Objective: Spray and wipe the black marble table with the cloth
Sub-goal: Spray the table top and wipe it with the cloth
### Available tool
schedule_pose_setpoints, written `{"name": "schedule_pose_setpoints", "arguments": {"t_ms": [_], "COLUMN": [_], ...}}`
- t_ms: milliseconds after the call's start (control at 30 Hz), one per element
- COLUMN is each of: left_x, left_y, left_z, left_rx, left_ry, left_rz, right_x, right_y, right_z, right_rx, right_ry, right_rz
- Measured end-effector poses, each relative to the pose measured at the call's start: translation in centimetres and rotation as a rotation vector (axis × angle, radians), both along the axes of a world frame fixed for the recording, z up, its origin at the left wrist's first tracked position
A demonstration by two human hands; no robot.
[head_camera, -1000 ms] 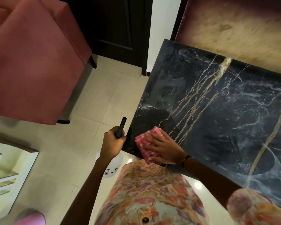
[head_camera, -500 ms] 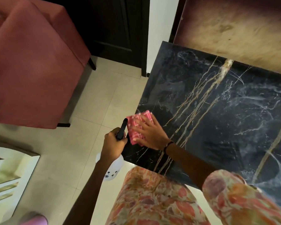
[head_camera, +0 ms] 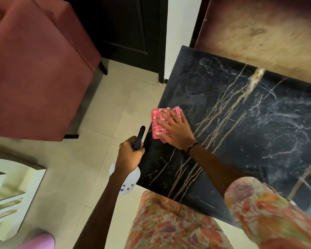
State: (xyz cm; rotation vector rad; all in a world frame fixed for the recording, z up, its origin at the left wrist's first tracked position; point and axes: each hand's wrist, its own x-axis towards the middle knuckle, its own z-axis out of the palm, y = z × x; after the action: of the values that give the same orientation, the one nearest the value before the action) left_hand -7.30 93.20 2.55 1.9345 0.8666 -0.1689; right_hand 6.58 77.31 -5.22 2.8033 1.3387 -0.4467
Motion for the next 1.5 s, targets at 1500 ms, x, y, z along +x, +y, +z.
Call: {"name": "schedule_pose_setpoints", "arguments": {"t_ms": [1500], "left_x": [11.8], "left_y": [-3.4], "left_z": [0.5], "left_rx": [0.004], "left_ry": [-0.036], "left_rz": [-0.083], "right_x": [6.7], "right_y": [-6.4], "right_z": [-1.2], "right_rx": [0.125], "right_ry": [-0.035], "right_rz": [0.108]}}
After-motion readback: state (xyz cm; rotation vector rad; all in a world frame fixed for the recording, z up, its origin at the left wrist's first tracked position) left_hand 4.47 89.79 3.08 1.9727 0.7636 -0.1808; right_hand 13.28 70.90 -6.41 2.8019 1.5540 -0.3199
